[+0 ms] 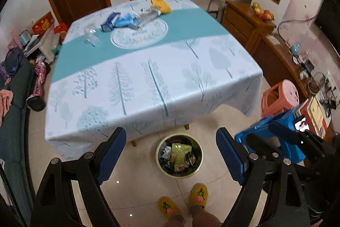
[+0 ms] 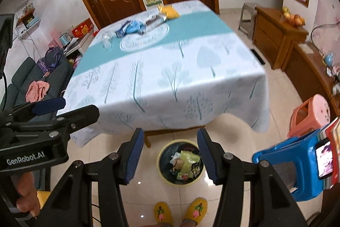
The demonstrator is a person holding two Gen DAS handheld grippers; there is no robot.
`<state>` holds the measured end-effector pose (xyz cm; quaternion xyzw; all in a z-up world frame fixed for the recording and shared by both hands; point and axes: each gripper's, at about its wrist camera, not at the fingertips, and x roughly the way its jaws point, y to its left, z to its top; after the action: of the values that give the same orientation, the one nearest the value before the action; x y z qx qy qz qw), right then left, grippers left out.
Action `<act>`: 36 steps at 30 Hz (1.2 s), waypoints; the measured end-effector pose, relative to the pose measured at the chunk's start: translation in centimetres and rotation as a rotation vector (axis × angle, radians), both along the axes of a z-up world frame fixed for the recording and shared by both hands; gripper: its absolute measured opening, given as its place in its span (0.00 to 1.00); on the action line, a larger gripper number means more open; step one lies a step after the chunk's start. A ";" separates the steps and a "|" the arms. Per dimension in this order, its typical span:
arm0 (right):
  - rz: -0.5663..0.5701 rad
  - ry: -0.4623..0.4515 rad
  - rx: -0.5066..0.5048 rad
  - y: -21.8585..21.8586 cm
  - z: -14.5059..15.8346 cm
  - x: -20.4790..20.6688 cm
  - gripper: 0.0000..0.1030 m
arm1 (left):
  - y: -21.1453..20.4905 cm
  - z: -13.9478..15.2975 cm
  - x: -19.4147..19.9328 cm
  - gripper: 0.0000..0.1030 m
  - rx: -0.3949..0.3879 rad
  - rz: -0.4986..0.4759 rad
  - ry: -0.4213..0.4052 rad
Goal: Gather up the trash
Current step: 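Raise both tools back above the table toward the plastic bottle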
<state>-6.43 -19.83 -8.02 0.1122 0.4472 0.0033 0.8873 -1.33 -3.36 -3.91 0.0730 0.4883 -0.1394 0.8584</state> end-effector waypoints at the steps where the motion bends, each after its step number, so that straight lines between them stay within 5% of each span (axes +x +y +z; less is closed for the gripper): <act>1: 0.000 -0.009 -0.004 -0.1 0.7 0.1 0.51 | 0.1 0.6 0.0 0.83 -0.003 0.008 -0.008; 10: 0.039 -0.103 -0.012 -0.8 6.1 1.3 0.51 | 0.9 6.2 0.9 0.83 -0.031 0.092 -0.095; 21: 0.151 -0.173 -0.027 -1.0 9.1 4.9 0.51 | 1.4 10.3 2.7 0.83 -0.019 0.215 -0.198; 29: 0.215 -0.192 -0.037 -0.8 10.1 9.3 0.51 | 3.2 11.5 4.8 0.83 0.007 0.270 -0.239; 36: 0.218 -0.163 -0.012 1.2 9.4 15.2 0.51 | 7.3 10.8 10.7 0.83 -0.016 0.304 -0.226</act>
<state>8.75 -18.62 1.34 0.0569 0.3830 0.1062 0.9159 9.40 3.97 6.89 0.0069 0.3930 -0.0031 0.9195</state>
